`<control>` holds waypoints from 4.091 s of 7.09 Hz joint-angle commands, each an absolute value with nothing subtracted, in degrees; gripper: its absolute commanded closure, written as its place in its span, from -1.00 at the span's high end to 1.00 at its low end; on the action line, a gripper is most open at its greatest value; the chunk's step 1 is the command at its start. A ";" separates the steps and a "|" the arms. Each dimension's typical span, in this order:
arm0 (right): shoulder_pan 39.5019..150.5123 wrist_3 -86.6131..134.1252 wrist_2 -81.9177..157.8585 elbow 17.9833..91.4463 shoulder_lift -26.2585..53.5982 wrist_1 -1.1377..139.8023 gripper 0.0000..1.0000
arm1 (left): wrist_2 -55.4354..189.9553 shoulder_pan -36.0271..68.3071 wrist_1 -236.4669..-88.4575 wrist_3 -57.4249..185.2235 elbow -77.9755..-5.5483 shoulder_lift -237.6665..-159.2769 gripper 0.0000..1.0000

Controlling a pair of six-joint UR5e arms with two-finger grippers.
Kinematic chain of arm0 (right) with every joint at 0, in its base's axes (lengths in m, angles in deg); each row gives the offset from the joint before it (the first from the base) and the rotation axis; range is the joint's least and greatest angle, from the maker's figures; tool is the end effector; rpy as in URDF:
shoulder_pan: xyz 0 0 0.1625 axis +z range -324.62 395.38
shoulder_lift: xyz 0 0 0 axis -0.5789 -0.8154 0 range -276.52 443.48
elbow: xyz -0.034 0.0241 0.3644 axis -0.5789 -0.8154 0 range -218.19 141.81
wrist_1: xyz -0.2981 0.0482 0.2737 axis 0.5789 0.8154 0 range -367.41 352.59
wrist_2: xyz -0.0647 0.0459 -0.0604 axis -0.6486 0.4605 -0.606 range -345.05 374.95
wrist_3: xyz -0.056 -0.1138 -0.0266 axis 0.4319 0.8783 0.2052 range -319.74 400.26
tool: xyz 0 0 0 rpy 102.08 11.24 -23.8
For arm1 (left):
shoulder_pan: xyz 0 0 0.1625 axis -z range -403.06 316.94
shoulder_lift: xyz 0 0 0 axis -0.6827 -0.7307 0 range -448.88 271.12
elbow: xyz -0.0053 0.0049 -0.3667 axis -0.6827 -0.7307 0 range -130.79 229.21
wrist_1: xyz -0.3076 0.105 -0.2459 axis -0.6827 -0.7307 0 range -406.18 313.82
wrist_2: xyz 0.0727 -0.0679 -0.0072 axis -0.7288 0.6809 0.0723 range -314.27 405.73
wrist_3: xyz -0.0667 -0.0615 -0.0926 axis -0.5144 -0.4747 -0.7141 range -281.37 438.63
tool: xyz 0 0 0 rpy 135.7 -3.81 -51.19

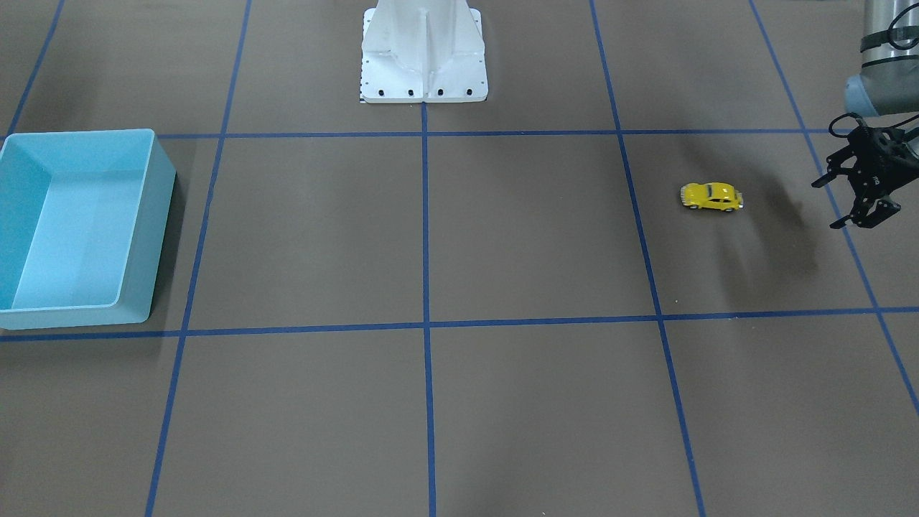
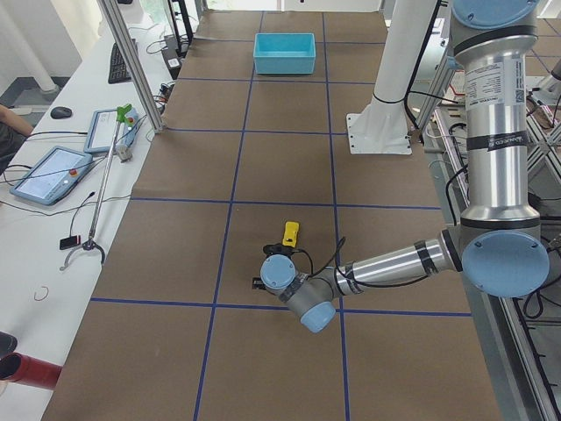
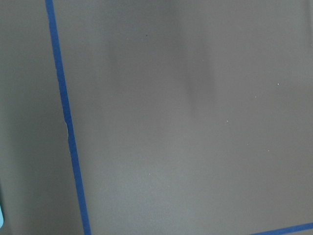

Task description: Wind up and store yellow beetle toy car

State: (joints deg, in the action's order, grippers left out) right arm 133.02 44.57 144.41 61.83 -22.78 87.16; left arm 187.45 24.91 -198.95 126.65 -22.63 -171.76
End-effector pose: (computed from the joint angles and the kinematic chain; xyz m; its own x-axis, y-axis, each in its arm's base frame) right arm 0.0983 -0.3494 0.6735 0.7570 0.1470 0.6367 -0.0740 0.9874 -0.1400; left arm 0.1324 -0.4112 0.6940 0.0428 0.9984 0.0358 -0.4928 -0.0101 0.8701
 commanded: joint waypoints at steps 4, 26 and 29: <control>133.02 44.56 144.41 61.83 -22.78 87.07 1.00 | 187.14 25.32 -192.64 126.53 -24.69 -172.46 1.00; 101.96 49.21 148.80 71.67 10.94 83.47 1.00 | 186.35 45.27 -138.29 74.06 -42.73 -177.13 1.00; 97.27 58.52 154.67 71.76 13.17 74.26 1.00 | 186.26 47.21 -138.29 74.06 -42.81 -175.89 1.00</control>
